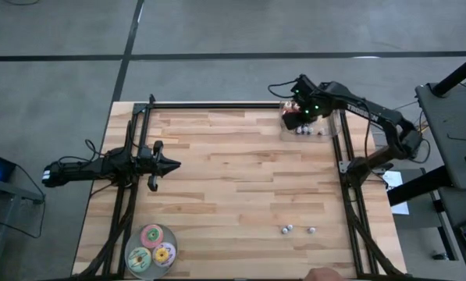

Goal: Pick & Place food coloring
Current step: Put the small green food coloring bottle into the bin

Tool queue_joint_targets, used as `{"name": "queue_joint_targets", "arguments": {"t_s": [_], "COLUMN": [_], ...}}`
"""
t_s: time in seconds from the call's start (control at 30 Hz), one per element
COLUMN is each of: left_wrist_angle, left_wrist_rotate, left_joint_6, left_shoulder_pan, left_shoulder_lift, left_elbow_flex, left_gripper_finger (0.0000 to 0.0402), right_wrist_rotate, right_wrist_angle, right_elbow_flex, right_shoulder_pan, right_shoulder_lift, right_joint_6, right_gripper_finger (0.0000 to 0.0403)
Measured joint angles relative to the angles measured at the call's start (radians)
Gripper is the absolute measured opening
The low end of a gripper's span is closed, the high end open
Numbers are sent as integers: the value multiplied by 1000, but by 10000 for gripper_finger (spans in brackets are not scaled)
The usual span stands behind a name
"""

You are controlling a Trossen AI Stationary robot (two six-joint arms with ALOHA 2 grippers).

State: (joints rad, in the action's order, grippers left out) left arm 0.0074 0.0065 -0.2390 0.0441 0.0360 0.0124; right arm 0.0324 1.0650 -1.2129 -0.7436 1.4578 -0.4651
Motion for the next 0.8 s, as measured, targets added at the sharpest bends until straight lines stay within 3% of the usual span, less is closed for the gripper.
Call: {"name": "queue_joint_targets", "arguments": {"t_s": [0.33, 0.8], "left_wrist_angle": [0, 0], "left_wrist_rotate": [0, 0], "left_joint_6": [0, 0], "left_shoulder_pan": [0, 0], "left_shoulder_lift": [0, 0], "left_elbow_flex": [0, 0], "left_gripper_finger": [0, 0], "right_wrist_rotate": [-12, -172], "right_wrist_angle": [0, -47], "right_elbow_flex": [140, 266], "right_shoulder_pan": [-78, -123], "right_shoulder_lift": [-132, -215], "right_joint_6": [-30, -117], "right_gripper_finger": [71, 70]}}
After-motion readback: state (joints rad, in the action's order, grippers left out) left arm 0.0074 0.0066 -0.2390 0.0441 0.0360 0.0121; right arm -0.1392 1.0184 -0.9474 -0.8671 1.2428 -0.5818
